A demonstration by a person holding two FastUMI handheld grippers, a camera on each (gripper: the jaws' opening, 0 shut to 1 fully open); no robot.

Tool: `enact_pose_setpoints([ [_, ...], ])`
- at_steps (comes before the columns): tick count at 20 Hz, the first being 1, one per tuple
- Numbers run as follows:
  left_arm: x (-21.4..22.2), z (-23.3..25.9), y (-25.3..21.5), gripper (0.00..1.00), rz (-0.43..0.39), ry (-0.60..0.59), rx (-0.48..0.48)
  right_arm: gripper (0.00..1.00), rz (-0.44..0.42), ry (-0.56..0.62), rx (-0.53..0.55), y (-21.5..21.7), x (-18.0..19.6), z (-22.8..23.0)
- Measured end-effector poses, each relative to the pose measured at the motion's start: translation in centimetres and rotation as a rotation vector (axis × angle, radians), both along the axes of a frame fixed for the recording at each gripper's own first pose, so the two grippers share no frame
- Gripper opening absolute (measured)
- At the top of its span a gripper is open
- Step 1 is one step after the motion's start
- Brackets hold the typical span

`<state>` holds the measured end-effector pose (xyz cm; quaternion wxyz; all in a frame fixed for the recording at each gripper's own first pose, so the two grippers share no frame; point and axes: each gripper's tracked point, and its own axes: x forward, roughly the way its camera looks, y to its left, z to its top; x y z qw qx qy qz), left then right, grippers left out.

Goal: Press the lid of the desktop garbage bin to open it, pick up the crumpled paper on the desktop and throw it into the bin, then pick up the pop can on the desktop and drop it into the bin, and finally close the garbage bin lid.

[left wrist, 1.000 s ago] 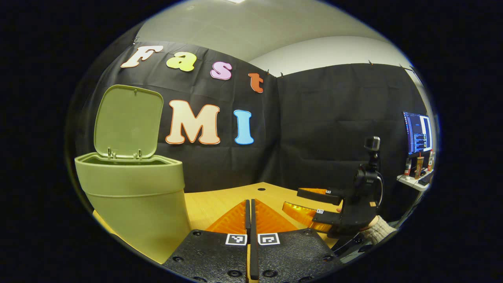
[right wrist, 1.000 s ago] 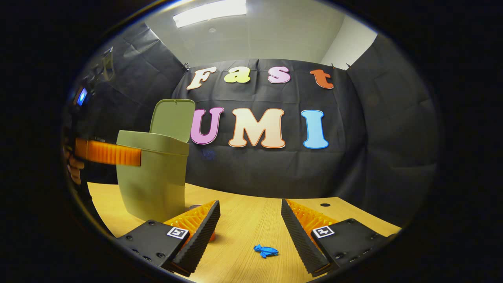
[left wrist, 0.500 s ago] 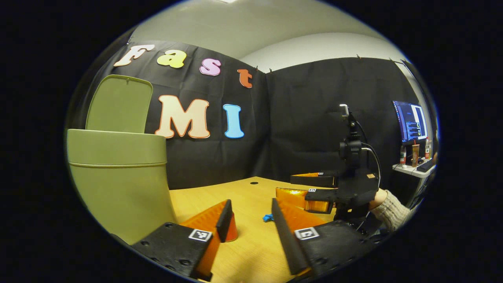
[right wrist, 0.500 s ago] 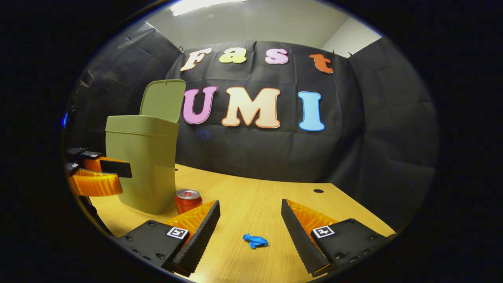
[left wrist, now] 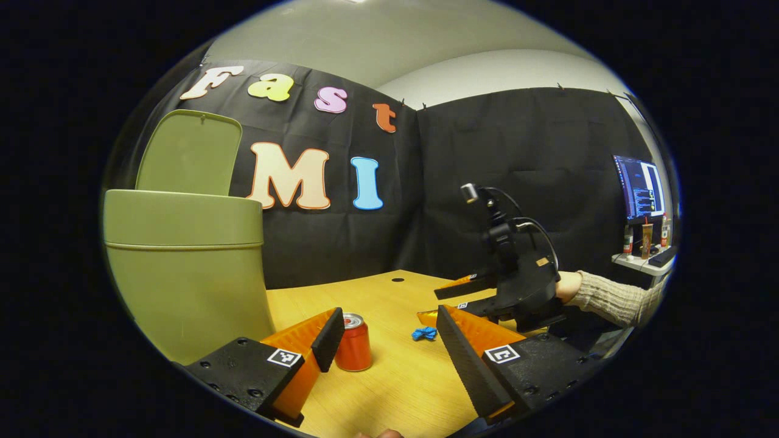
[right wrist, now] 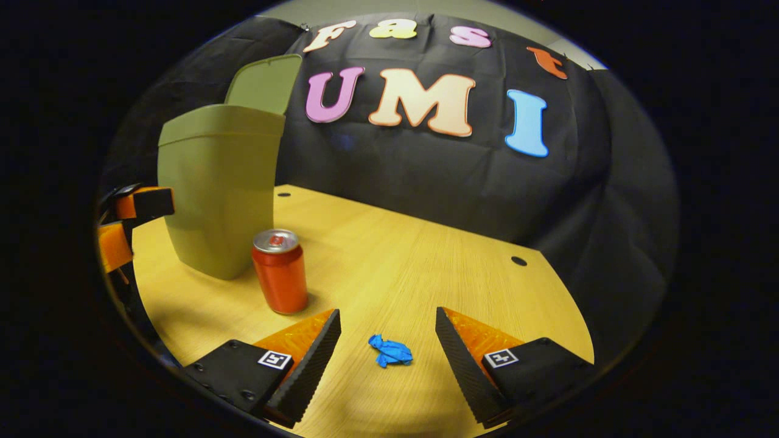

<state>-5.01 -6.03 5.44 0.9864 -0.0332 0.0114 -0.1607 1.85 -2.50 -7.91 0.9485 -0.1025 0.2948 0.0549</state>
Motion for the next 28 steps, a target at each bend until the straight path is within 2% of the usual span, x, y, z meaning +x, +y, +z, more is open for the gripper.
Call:
enact_pose_setpoints([
  [6, -0.1, -1.3, -0.8, 0.93, -0.026, 0.048, -0.010, 0.99, 0.024, 0.211, 0.005, -0.3, 0.6, -5.2],
  [8, -0.2, -1.2, -1.6, 0.94, -0.046, 0.046, -0.026, 0.99, 0.017, 0.251, -0.001, -0.7, 0.4, -6.1],
  [10, -0.6, -0.9, -2.3, 0.89, -0.067, 0.038, -0.023, 0.98, 0.011, 0.287, -0.003, -1.0, 0.2, -6.9],
  [11, -0.7, -0.8, -2.5, 0.92, -0.073, 0.033, -0.019, 0.97, 0.011, 0.300, -0.002, -1.0, 0.1, -7.2],
  [13, -0.8, -0.6, -2.8, 0.91, -0.081, 0.026, -0.017, 0.90, 0.008, 0.311, -0.005, -1.2, 0.1, -7.5],
  [14, -0.9, -0.7, -3.0, 0.92, -0.085, 0.026, -0.018, 0.81, 0.008, 0.319, -0.003, -1.1, 0.0, -7.6],
  [15, -0.9, -0.8, -3.1, 0.92, -0.087, 0.030, -0.019, 0.79, 0.006, 0.325, -0.004, -1.1, -0.1, -7.7],
  [16, -0.8, -0.9, -3.1, 0.91, -0.089, 0.032, -0.022, 0.63, 0.000, 0.327, -0.008, -1.2, -0.3, -7.9],
  [17, -0.9, -1.0, -3.1, 0.92, -0.089, 0.037, -0.023, 0.57, -0.005, 0.333, -0.011, -1.2, -0.4, -7.9],
  [18, -0.7, -1.1, -3.1, 0.91, -0.086, 0.042, -0.024, 0.46, 0.002, 0.331, -0.013, -1.1, -0.4, -8.0],
  [19, -0.7, -1.2, -2.9, 0.91, -0.082, 0.048, -0.026, 0.45, 0.001, 0.334, -0.021, -1.1, -0.5, -8.1],
  [20, -0.6, -1.4, -2.9, 0.91, -0.079, 0.053, -0.027, 0.33, 0.007, 0.332, -0.026, -1.0, -0.6, -7.9],
  [21, -0.6, -1.5, -2.8, 0.91, -0.075, 0.057, -0.027, 0.35, 0.008, 0.328, -0.029, -0.9, -0.7, -7.9],
  [22, -0.5, -1.6, -2.7, 0.92, -0.070, 0.062, -0.027, 0.23, 0.009, 0.323, -0.024, -0.7, -0.7, -7.6],
  [28, -0.1, -2.5, -1.9, 0.92, -0.040, 0.097, -0.037, 0.23, 0.033, 0.223, -0.010, 0.8, 0.1, -2.5],
])
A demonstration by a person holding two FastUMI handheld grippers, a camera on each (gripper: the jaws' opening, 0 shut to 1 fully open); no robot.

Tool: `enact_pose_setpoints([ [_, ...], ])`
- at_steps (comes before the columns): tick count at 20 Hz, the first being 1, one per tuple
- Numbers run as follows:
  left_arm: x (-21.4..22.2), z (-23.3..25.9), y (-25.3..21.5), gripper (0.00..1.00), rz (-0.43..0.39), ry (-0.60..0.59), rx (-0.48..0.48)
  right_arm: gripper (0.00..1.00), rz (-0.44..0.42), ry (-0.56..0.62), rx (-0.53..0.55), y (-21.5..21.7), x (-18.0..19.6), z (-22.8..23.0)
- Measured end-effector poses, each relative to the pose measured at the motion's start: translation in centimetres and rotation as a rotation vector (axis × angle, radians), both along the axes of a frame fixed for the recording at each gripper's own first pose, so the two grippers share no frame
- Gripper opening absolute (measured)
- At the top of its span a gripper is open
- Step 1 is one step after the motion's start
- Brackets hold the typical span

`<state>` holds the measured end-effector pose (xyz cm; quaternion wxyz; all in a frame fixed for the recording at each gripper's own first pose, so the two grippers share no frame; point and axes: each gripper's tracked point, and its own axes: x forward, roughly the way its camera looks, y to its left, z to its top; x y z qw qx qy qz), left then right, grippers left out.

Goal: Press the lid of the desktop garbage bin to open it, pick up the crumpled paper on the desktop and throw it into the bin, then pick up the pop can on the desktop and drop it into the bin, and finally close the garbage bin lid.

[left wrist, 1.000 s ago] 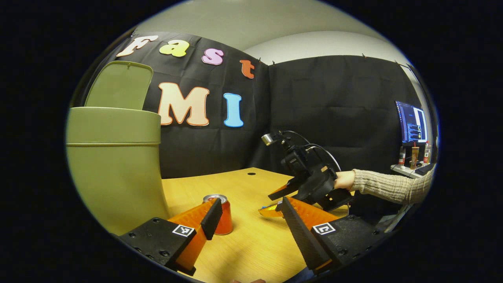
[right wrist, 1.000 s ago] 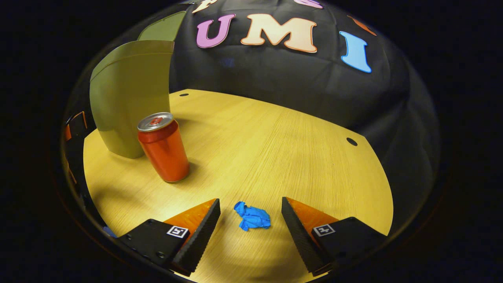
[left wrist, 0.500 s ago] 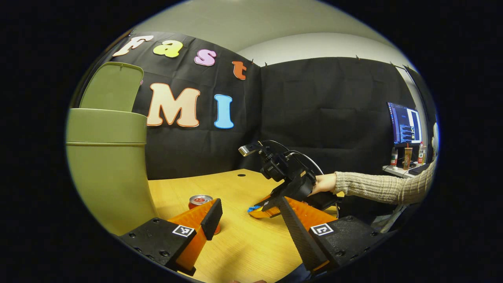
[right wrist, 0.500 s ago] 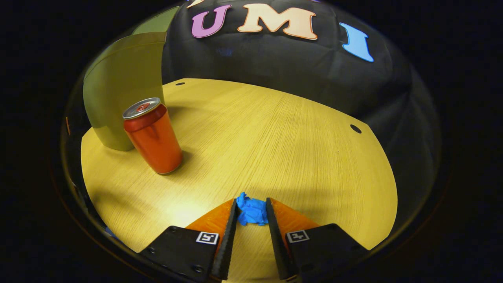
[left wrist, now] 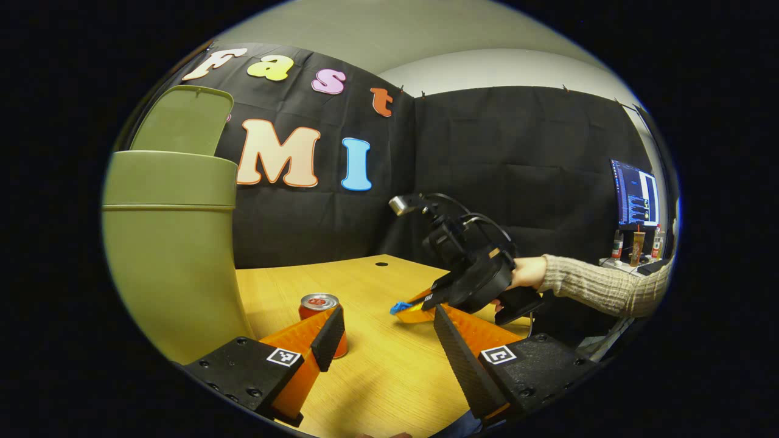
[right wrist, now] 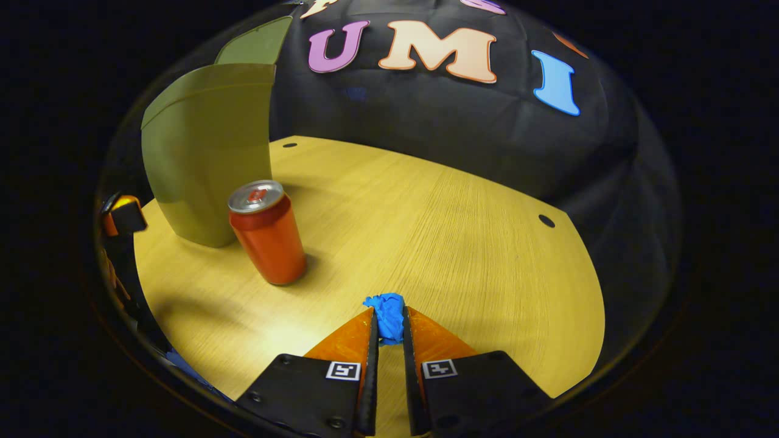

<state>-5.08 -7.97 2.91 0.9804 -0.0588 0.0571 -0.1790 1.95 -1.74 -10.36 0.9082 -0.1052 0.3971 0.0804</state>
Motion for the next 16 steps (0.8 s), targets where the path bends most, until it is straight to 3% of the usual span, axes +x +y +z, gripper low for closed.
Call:
enact_pose_setpoints([
  [10, -0.4, -0.5, 0.1, 0.92, 0.009, 0.030, 0.004, 0.22, 0.096, -0.274, 0.064, 6.4, 5.6, 15.9],
  [16, -0.4, -1.0, -0.8, 0.92, -0.014, 0.055, -0.003, 0.21, 0.236, -0.430, 0.058, 14.9, 8.4, 24.0],
])
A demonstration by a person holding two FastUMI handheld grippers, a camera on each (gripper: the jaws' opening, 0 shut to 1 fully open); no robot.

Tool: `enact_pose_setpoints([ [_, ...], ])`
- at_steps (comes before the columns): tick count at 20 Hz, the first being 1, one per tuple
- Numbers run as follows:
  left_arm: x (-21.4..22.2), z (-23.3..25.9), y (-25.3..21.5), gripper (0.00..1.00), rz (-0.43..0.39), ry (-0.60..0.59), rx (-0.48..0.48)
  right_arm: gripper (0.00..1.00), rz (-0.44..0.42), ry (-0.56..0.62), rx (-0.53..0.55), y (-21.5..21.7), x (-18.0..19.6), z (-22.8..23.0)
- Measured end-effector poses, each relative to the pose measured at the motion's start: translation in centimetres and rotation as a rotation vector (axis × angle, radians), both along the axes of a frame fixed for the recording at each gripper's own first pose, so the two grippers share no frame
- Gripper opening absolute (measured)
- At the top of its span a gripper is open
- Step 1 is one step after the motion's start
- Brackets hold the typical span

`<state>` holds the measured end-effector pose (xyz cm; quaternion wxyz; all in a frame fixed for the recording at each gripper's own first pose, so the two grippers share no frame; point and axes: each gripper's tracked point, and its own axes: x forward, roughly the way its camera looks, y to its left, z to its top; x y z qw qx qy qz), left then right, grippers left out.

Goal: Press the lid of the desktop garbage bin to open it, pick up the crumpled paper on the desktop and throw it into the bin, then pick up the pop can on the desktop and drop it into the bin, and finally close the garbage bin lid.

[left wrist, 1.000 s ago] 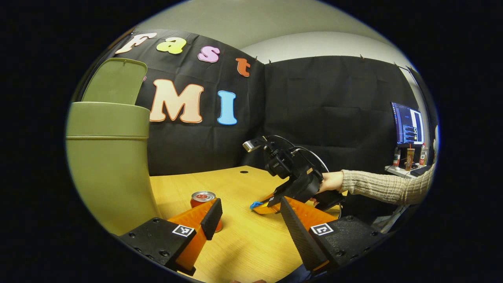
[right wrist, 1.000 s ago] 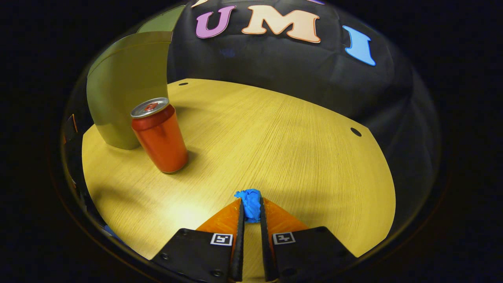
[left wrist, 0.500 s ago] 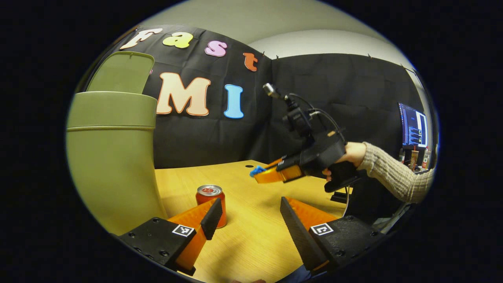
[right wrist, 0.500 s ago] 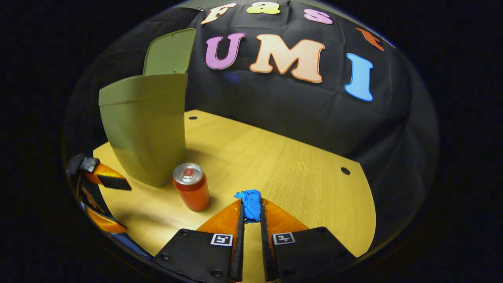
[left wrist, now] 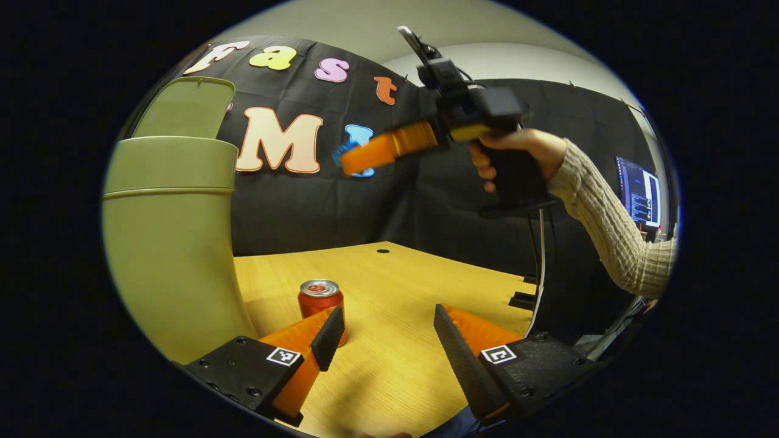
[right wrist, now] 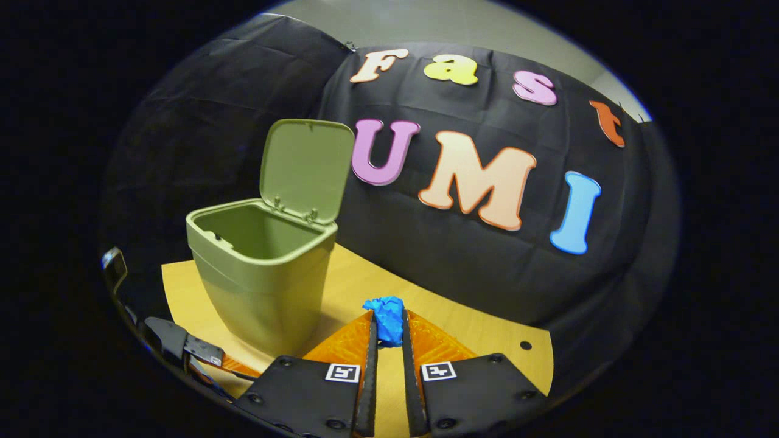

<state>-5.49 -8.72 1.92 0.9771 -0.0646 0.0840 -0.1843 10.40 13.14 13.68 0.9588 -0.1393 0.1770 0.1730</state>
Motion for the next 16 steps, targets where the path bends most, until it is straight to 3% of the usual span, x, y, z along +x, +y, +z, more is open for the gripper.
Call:
enact_pose_setpoints([
  [4, -0.2, 0.0, 0.3, 0.92, 0.008, 0.007, 0.001, 0.22, 0.140, -0.041, 0.053, 8.4, 1.2, 2.1],
  [9, 0.1, 0.8, 1.4, 0.92, 0.051, -0.024, 0.010, 0.21, 0.236, -0.024, 0.134, 15.3, 2.5, 2.3],
  [13, 0.1, 1.3, 2.2, 0.92, 0.065, -0.038, 0.023, 0.22, 0.259, 0.014, 0.123, 17.8, 3.9, 0.4],
  [16, 0.1, 1.2, 2.2, 0.92, 0.064, -0.032, 0.019, 0.37, 0.244, 0.010, 0.133, 18.1, 5.1, 0.1],
])
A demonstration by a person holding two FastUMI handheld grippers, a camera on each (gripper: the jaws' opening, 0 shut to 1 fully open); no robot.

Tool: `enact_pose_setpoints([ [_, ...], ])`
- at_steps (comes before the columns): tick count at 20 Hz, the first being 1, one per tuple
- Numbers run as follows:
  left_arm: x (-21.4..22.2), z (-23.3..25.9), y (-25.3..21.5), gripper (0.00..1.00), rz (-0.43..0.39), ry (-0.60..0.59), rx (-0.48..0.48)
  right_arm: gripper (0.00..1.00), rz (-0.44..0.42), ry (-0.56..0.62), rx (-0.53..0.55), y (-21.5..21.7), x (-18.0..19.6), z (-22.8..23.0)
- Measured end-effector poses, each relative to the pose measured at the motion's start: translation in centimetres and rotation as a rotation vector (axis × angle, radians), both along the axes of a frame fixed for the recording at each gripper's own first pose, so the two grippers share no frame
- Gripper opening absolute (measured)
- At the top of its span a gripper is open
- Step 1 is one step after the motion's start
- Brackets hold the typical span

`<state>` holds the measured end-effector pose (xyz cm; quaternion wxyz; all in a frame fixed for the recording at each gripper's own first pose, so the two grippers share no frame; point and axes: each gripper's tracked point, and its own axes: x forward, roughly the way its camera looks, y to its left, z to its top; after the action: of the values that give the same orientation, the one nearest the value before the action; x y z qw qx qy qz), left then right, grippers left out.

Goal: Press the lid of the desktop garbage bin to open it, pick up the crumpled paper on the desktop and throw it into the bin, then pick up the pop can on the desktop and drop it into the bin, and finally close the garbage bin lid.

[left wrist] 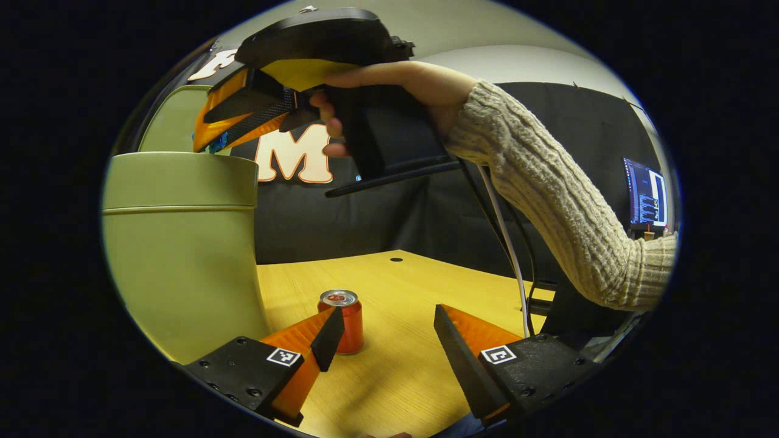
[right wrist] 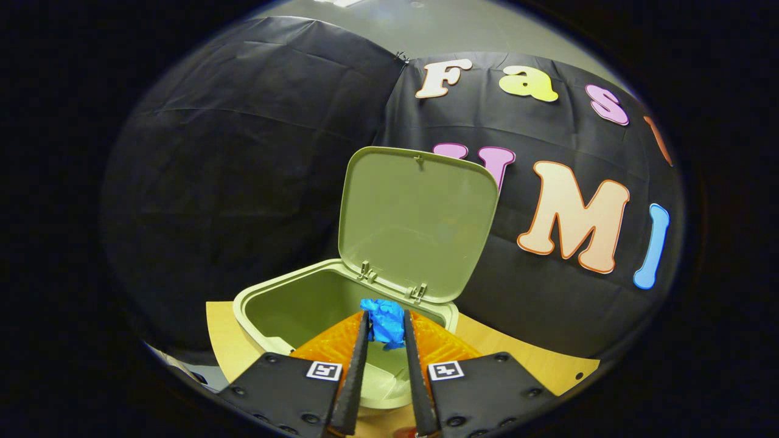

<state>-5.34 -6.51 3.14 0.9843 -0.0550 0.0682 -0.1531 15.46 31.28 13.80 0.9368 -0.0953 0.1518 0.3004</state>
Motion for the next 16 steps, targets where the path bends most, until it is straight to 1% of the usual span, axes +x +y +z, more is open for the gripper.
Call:
enact_pose_setpoints([
  [1, 0.0, -0.1, 0.0, 0.92, 0.000, 0.005, -0.003, 0.48, -0.003, -0.001, 0.008, 0.1, 0.1, 0.1],
  [4, 0.2, -0.3, 0.2, 0.92, 0.003, 0.016, -0.009, 1.00, -0.018, -0.025, 0.007, -0.5, 0.4, 0.5],
  [8, 0.6, -0.6, 0.3, 0.92, -0.001, 0.023, -0.008, 0.98, -0.048, -0.050, -0.012, -3.5, -0.7, 0.8],
  [11, 0.8, -0.9, 0.3, 0.92, 0.001, 0.027, 0.002, 0.98, -0.096, -0.076, -0.055, -7.5, -1.2, 0.3],
  [12, 1.0, -1.0, 0.2, 0.92, 0.004, 0.028, 0.006, 1.00, -0.112, -0.081, -0.069, -8.9, -1.7, -0.1],
  [13, 1.1, -1.2, 0.3, 0.92, 0.007, 0.029, 0.009, 0.98, -0.128, -0.083, -0.068, -10.3, -2.2, -0.4],
  [15, 1.4, -1.8, 0.2, 0.92, 0.003, 0.035, 0.020, 1.00, -0.166, -0.077, -0.022, -13.1, -3.4, -0.3],
  [16, 1.6, -2.1, 0.5, 0.92, 0.008, 0.044, 0.026, 0.98, -0.178, -0.085, -0.006, -14.0, -3.9, 0.0],
])
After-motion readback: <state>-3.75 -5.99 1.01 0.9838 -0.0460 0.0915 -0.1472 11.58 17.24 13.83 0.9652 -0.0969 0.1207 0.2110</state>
